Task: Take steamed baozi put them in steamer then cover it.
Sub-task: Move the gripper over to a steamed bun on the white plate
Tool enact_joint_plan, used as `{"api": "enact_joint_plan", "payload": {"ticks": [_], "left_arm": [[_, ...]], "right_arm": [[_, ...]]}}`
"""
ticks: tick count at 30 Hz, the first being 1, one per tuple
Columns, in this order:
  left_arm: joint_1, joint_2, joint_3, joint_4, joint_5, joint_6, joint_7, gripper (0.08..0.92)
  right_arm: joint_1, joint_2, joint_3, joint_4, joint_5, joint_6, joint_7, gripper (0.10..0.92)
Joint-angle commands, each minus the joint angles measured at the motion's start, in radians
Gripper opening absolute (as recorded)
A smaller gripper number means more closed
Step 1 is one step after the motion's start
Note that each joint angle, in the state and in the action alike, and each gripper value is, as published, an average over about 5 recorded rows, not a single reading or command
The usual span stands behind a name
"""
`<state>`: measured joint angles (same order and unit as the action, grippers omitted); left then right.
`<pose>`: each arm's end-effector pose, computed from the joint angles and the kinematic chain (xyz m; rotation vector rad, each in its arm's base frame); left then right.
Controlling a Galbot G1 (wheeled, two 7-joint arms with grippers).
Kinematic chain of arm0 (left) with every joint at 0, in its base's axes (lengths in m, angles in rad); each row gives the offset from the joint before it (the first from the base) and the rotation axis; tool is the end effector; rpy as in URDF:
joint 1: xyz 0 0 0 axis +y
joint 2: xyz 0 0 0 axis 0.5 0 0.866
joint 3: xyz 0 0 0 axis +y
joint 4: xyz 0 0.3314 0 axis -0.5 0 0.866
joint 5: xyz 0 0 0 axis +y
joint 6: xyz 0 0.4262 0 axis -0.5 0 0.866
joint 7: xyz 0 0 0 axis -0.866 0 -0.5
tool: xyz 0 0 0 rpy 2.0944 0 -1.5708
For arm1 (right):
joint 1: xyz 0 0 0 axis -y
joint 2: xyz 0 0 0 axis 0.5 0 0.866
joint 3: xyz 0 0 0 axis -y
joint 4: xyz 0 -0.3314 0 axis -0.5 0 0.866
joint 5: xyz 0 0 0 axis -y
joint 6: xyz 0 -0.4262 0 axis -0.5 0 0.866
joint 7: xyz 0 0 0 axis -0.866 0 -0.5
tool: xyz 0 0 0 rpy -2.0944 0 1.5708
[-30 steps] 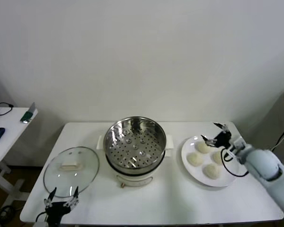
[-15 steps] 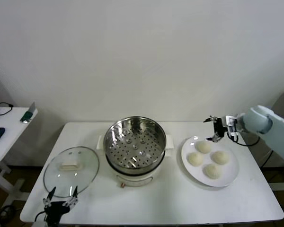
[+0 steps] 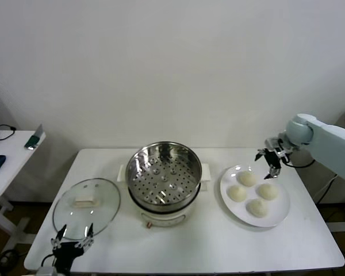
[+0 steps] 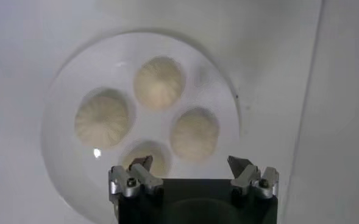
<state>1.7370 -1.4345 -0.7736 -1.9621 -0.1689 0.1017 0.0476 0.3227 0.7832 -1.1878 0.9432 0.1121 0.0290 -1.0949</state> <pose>0.1964 0.1195 -0.3618 0.1746 -2.7667 -0.0852 0.6297 -0.1712 -0.1776 1.3094 -1.3072 1.4090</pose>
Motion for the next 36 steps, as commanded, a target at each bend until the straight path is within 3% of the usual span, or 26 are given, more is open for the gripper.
{"api": "enact_joint_plan", "payload": {"ticks": [1,22,36], "left_arm": [[-0.001,-0.003,0.001,0.001,0.002,0.002,0.002,0.823],[-0.006,-0.009,0.007,0.017,0.01,0.002,0.001,0.823],[-0.01,-0.012,0.012,0.018,0.015,0.009,0.0,0.823]], "right_arm": [[-0.033,0.082,-0.007,-0.129,0.008,0.009,-0.033,0.823],[-0.168,0.209,0.13,-0.337,-0.026,-0.017,0.046,0.823],[-0.183,0.238,0.15,-0.358,-0.059,-0.025,0.071,0.789]]}}
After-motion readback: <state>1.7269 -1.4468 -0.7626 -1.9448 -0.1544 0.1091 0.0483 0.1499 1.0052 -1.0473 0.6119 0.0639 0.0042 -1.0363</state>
